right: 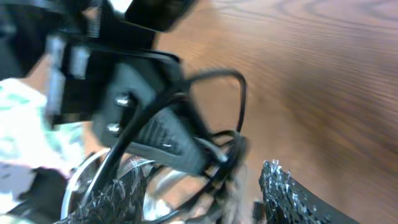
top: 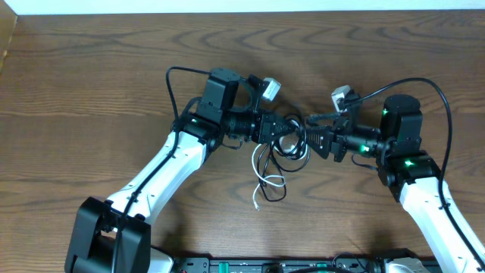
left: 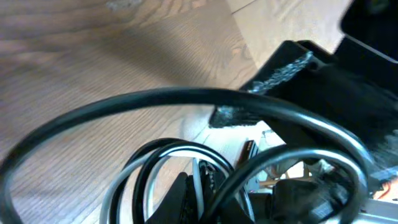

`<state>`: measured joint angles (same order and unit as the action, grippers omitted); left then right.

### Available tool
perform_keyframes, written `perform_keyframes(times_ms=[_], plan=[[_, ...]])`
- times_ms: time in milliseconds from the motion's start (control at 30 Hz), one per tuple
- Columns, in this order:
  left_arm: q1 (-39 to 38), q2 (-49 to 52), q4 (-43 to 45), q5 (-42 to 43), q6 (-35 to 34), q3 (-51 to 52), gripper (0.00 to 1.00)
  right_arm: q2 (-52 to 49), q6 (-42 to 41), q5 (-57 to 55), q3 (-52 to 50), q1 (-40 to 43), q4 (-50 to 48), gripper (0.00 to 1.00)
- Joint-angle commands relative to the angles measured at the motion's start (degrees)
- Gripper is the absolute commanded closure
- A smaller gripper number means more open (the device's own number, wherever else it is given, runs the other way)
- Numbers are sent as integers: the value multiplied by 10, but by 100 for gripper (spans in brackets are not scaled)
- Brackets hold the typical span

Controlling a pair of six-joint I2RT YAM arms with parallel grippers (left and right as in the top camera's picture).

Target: Untangle cables

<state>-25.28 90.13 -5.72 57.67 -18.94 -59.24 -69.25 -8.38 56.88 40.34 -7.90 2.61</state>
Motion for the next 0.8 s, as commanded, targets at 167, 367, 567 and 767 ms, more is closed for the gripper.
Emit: perform_keyframes(times_ms=[167,367,567,767], plan=[[-1,0,-7,-18,24,-3,93,4,-21,50,6,7,-24,41],[-1,0,-9,-18,28,-3,92,4,-34,49,6,9,-40,43],[-1,0,-10,-20,39,-3,92,4,-65,20,6,24,-37,48],[6,0,-38,-59,40,-3,93,4,-101,11,6,71,-19,49]])
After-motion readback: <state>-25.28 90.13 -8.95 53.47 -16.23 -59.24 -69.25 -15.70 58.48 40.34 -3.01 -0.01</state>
